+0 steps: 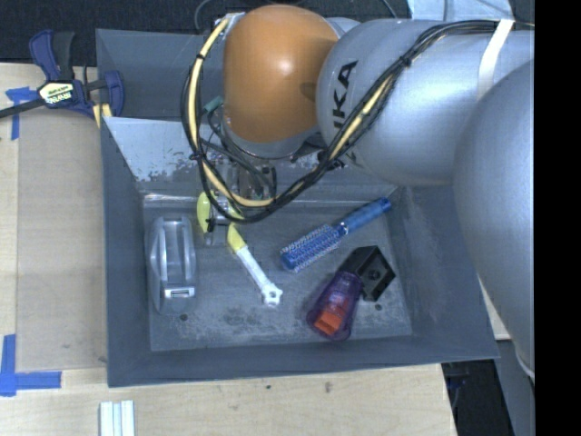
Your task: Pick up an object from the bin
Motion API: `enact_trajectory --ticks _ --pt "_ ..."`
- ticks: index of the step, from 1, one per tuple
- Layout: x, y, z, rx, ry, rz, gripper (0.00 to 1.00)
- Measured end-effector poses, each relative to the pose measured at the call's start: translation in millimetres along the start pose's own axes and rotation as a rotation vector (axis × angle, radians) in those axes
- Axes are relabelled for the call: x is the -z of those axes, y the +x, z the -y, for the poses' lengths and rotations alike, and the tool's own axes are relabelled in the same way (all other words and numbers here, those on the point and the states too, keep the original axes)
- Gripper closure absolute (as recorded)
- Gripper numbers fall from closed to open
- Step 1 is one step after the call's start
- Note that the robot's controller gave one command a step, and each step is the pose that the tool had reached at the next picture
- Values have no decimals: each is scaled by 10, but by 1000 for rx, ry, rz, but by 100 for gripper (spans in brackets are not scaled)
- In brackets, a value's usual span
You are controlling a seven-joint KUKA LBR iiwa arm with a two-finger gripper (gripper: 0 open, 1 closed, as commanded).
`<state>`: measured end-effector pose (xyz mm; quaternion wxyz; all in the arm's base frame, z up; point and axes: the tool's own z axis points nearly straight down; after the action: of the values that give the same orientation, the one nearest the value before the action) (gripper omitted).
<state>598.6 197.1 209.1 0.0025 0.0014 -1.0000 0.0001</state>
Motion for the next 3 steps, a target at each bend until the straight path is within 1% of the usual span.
enact_trajectory --ticks 1,2,3 --pt "14 4 5 -1 0 1 0" --pt "-87 -65 -7 82 -2 11 0" --pt "34 67 240 226 1 -10 0"
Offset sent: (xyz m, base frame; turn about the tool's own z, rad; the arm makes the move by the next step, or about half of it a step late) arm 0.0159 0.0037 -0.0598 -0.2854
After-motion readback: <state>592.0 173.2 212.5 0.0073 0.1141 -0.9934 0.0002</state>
